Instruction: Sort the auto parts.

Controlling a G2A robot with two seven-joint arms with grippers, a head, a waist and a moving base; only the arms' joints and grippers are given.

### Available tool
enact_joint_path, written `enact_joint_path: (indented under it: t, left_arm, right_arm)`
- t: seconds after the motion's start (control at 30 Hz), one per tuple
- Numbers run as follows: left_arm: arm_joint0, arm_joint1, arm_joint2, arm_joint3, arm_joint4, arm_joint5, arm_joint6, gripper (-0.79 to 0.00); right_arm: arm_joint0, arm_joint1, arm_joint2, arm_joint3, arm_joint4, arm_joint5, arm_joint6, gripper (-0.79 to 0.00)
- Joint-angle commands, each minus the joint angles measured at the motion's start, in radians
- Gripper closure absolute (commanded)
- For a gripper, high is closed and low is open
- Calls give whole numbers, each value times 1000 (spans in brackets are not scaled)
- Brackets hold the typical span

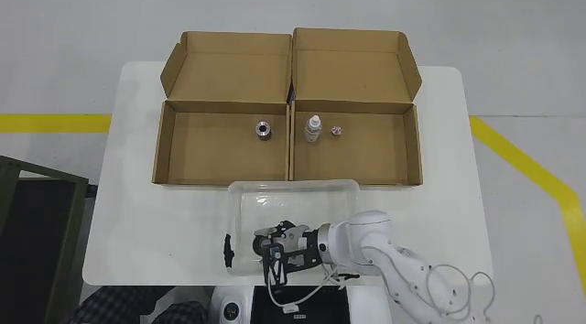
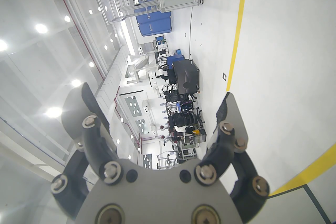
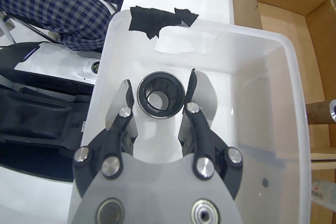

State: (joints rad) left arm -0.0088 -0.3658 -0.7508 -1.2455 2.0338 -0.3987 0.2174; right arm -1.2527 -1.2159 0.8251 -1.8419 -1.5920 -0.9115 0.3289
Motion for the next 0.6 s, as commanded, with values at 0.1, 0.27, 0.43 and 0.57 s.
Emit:
enact_joint_path:
  t: [0.1,0.27,0.43,0.57]
  left_arm:
    - [0,0,0,0,0,0,0,-785]
    - [0,0,0,0,0,0,0,-785]
    - [0,0,0,0,0,0,0,-785]
    - [0,0,0,0,0,0,0,-785]
  right_arm:
    - [16,-1,-12,21,0,9,2,-391]
    - [33,-4,-27,43,0,19,0,-391]
    - [47,-7,-47,66,0,28,-1,-391]
    - [57,-10,-61,81,1,35,-3,-446]
